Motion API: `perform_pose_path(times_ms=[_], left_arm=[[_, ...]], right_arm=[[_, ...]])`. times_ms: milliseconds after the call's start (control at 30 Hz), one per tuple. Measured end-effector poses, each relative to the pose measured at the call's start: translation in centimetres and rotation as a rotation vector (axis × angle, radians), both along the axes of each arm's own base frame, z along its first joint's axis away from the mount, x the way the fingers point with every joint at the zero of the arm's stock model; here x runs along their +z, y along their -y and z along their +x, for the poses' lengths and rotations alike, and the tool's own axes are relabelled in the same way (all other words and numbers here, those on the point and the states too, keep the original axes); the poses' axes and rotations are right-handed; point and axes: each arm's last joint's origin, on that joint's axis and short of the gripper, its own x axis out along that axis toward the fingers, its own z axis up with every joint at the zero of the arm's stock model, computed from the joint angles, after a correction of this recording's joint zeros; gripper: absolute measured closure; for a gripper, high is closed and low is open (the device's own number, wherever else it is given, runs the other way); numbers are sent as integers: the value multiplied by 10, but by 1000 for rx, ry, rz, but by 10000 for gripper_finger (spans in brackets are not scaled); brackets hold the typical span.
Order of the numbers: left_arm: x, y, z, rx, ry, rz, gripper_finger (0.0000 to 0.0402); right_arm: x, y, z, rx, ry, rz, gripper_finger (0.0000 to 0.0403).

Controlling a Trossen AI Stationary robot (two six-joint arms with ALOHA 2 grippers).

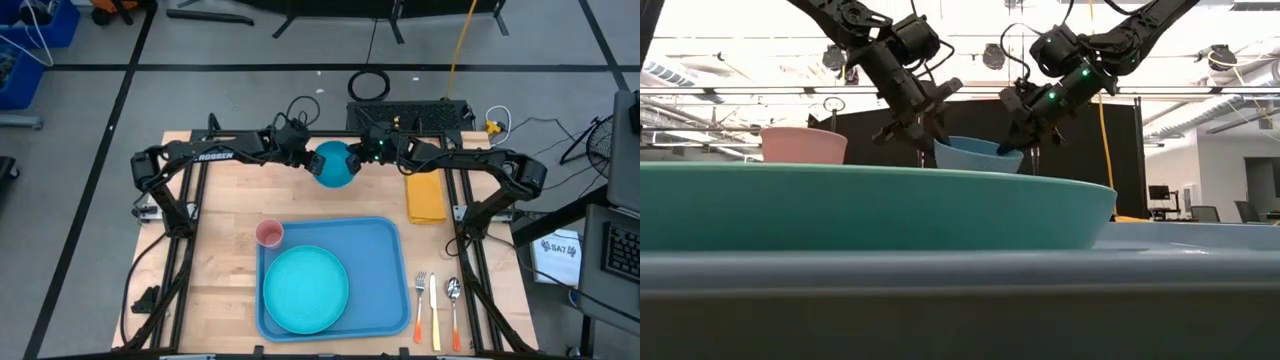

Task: Set up tray
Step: Put the blue bowl on top of the green plate on the serving tray

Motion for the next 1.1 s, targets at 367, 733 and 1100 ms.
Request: perform_pose_path(times_ms=[367, 733, 1100], left_arm=[[-9, -1, -7, -79, -116, 0, 392], [37, 23, -38, -250, -142, 89, 394], [92, 79, -86, -344, -162, 237, 394]], right_arm=[[16, -13, 12, 50, 78, -26, 379], [25, -20, 13, 137, 84, -96, 275], [35, -24, 7, 195, 120, -103, 264]])
